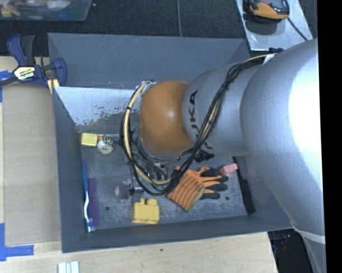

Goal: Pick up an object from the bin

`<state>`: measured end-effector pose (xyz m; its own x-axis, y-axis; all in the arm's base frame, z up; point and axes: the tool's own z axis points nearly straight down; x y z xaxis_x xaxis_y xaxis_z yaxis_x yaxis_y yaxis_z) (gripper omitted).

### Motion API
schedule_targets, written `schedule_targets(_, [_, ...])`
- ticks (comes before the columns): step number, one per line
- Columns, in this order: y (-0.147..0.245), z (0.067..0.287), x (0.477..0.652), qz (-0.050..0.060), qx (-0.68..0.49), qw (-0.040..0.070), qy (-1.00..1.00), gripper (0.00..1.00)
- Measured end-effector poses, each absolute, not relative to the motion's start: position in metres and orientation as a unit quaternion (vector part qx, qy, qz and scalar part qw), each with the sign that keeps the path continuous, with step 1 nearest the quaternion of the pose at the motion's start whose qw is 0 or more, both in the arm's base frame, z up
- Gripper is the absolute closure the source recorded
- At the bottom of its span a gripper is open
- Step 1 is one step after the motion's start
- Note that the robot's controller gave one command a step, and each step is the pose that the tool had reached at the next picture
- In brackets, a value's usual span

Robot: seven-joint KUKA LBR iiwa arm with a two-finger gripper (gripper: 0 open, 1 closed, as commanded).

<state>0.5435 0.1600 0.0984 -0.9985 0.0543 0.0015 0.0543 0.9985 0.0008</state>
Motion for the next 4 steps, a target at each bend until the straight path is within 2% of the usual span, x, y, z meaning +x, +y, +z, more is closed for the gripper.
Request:
schedule_targets(1, [0.1552,0.0685,0.5444,-0.002,-0.036,-0.008,-0.999,0.00])
schedule_targets(2, [0.1572,0.0718,0.5500,-0.003,-0.073,-0.008,-0.997,1.00])
schedule_targets(4, [0.1569,0.0760,0.5497,-0.003,-0.073,-0.008,-0.997,1.00])
